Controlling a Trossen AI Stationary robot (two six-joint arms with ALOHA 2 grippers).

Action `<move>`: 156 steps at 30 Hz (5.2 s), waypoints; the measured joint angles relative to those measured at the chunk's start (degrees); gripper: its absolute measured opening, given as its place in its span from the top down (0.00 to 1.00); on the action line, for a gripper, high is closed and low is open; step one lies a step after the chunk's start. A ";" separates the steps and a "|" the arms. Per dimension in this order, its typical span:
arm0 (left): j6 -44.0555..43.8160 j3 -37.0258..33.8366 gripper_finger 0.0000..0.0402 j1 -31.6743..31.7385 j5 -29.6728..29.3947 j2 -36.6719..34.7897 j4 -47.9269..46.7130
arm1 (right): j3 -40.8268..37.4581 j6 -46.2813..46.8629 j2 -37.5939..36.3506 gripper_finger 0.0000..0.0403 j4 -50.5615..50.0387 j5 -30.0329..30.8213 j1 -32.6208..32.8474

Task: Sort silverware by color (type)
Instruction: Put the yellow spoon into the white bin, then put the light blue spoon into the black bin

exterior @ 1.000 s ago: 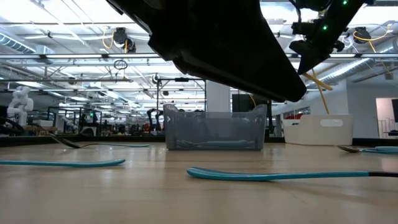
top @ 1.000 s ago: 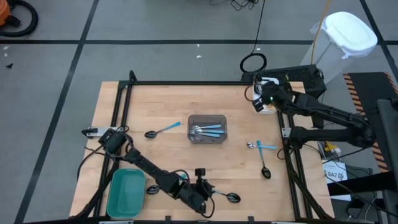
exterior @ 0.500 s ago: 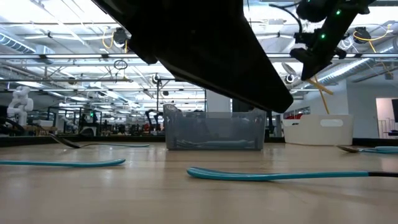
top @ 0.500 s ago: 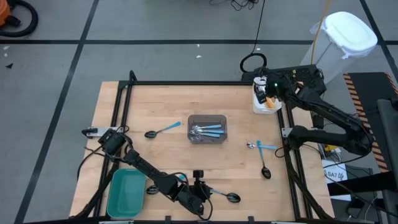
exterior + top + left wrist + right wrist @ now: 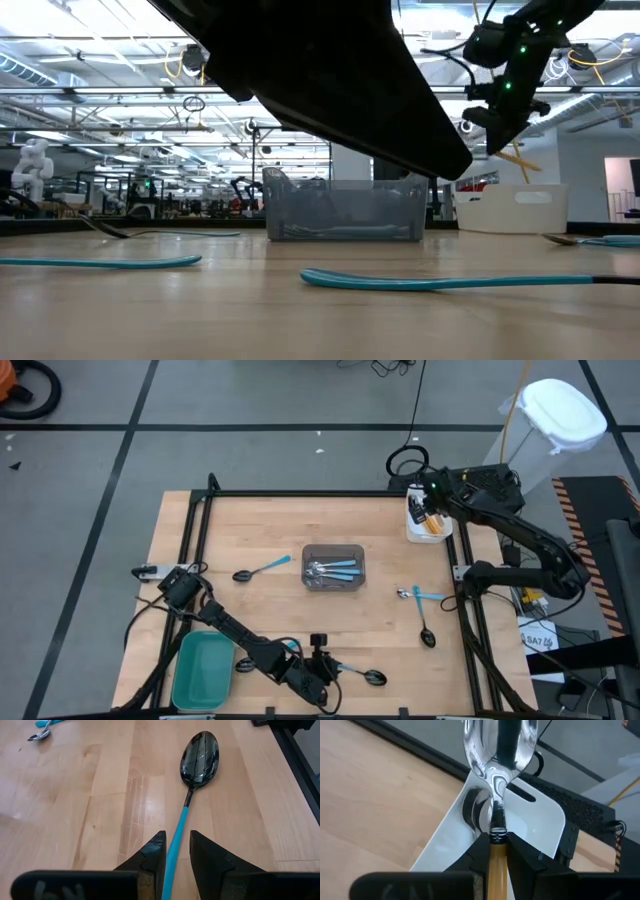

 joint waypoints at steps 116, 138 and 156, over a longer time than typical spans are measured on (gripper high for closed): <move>-26.77 19.67 0.78 -2.15 -5.01 -1.42 -59.20 | -31.54 6.14 -17.83 0.77 38.21 1.46 69.13; -5.57 3.48 0.78 -2.29 -10.84 -1.33 -10.41 | -9.94 35.44 0.40 0.75 -20.56 -0.01 78.63; -4.96 1.11 0.78 -4.94 -7.78 -1.33 -3.39 | -16.37 42.70 4.24 0.52 -22.26 -8.30 78.34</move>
